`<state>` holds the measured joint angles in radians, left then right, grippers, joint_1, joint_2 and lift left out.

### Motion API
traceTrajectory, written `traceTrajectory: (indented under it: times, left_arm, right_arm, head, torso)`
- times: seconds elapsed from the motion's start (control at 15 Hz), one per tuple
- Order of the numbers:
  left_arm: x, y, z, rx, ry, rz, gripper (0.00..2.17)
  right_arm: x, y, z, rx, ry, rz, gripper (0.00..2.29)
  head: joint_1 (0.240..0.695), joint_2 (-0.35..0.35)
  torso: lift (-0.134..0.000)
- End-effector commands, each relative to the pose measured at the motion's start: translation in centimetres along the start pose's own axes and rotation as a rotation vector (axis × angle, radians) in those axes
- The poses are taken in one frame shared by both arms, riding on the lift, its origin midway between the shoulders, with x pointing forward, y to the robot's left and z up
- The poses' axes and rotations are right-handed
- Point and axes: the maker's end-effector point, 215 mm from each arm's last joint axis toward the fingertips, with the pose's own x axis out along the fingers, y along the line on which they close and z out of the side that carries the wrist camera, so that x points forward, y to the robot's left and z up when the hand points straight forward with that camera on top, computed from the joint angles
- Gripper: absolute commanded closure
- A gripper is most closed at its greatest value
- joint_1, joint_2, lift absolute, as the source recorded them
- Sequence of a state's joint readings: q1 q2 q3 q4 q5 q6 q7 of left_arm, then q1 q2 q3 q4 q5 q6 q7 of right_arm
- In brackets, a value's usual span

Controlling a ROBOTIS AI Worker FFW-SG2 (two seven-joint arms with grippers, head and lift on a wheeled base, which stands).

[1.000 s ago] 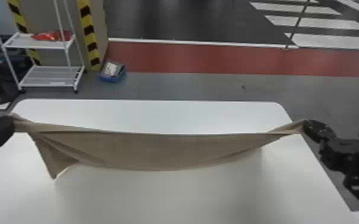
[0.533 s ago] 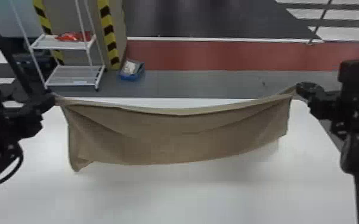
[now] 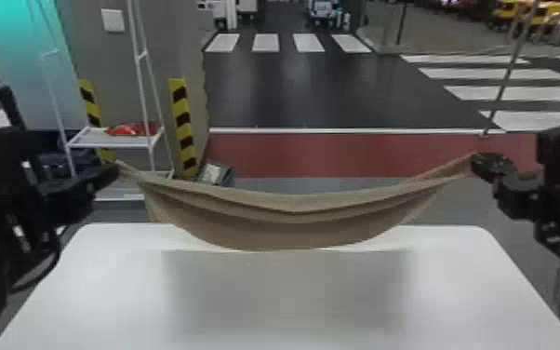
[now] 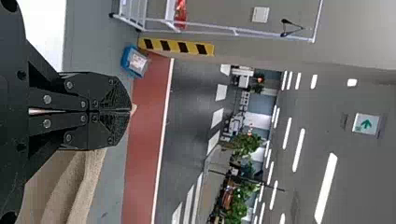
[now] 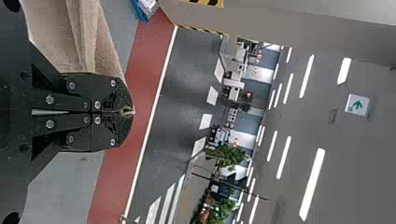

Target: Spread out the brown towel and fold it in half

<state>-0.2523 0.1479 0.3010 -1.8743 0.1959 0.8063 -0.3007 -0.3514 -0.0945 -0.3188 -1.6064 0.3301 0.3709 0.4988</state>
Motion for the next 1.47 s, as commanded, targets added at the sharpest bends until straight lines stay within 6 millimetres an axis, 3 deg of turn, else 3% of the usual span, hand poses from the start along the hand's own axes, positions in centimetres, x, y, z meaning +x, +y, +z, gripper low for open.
traceTrajectory:
  times: [0.0,0.07,0.27,0.4,0.53,0.67,0.87,1.07,1.27,1.4]
  left_arm:
    - [-4.4,-0.9,-4.9,0.033,0.05,0.002,1.38]
    - [-6.5,-1.4,-8.1,0.044,0.096,0.0,1.38]
    - [-10.4,-1.8,-18.0,0.118,0.262,0.05,1.38]
    - [-12.0,-1.7,-21.8,0.097,0.317,0.06,1.38]
    - [-13.7,-1.8,-23.1,0.093,0.351,0.068,1.38]
    - [-17.0,-1.3,-24.6,0.054,0.455,0.117,1.38]
    - [-20.2,-0.3,-23.6,0.069,0.478,0.178,1.38]
    - [-22.3,0.3,-23.8,0.081,0.522,0.231,1.38]
    - [-22.9,0.7,-23.7,0.09,0.535,0.256,1.38]
    - [-22.6,1.0,-23.0,0.099,0.519,0.264,1.38]
  right_arm:
    - [-4.7,-1.6,-4.5,-0.048,0.011,-0.008,1.31]
    - [-6.8,-1.9,-7.2,-0.046,0.041,0.005,1.32]
    - [-11.4,-1.3,-14.8,-0.018,0.134,0.057,1.32]
    - [-13.6,0.4,-18.2,-0.014,0.186,0.117,1.32]
    - [-15.1,1.0,-19.8,-0.025,0.197,0.132,1.32]
    - [-16.9,1.1,-21.3,0.014,0.222,0.171,1.32]
    - [-19.2,1.0,-22.3,0.014,0.262,0.209,1.32]
    - [-21.1,0.8,-21.1,0.007,0.276,0.223,1.32]
    - [-23.1,0.4,-18.4,0.029,0.258,0.233,1.32]
    - [-23.2,-0.4,-18.2,0.033,0.264,0.219,1.32]
  head:
    - [0.48,-0.02]
    - [0.532,-0.044]
    - [0.645,-0.086]
    - [0.695,-0.109]
    - [0.695,-0.127]
    - [0.695,-0.134]
    - [0.695,-0.138]
    - [0.695,-0.136]
    - [0.695,-0.133]
    - [0.695,-0.129]
  torso:
    - [-0.057]
    - [-0.057]
    - [-0.057]
    - [-0.057]
    - [-0.057]
    - [-0.057]
    - [-0.057]
    - [-0.057]
    - [-0.057]
    - [-0.057]
